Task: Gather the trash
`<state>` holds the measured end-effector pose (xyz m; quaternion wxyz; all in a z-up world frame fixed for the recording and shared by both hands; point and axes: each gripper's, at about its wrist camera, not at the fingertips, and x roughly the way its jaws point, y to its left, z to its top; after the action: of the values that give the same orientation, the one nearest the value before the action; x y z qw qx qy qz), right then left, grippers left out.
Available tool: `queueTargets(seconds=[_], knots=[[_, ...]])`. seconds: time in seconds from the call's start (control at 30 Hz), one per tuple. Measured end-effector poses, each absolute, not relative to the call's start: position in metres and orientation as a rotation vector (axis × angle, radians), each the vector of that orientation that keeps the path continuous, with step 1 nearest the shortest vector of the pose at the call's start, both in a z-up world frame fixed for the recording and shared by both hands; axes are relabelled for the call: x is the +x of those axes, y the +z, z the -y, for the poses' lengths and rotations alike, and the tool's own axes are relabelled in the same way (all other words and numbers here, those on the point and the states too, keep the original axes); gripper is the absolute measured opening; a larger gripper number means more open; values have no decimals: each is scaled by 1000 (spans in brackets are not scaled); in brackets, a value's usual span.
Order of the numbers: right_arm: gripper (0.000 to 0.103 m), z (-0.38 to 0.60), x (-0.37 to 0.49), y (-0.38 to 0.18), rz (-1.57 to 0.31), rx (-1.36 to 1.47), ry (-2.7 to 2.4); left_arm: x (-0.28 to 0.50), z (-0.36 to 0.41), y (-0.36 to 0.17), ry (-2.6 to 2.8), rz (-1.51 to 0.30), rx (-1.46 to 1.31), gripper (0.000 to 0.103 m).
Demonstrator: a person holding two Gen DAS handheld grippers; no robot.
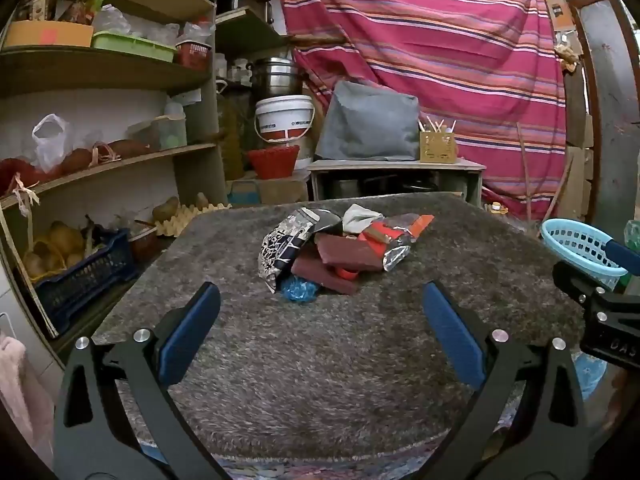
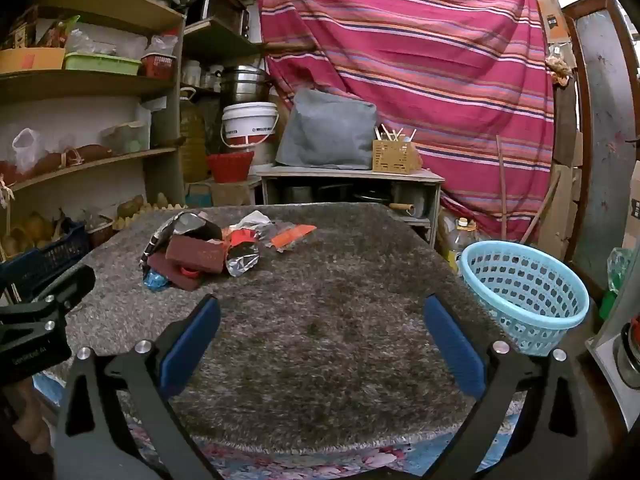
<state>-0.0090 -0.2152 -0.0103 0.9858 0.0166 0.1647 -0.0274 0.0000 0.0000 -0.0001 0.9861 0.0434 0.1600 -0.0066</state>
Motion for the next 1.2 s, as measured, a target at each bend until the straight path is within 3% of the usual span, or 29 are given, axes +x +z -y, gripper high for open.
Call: queueTargets(seconds=[1.2], knots=[[99,217,-9,-12,-332,26,-60,4,-3,-1,-19,-339,78,98]])
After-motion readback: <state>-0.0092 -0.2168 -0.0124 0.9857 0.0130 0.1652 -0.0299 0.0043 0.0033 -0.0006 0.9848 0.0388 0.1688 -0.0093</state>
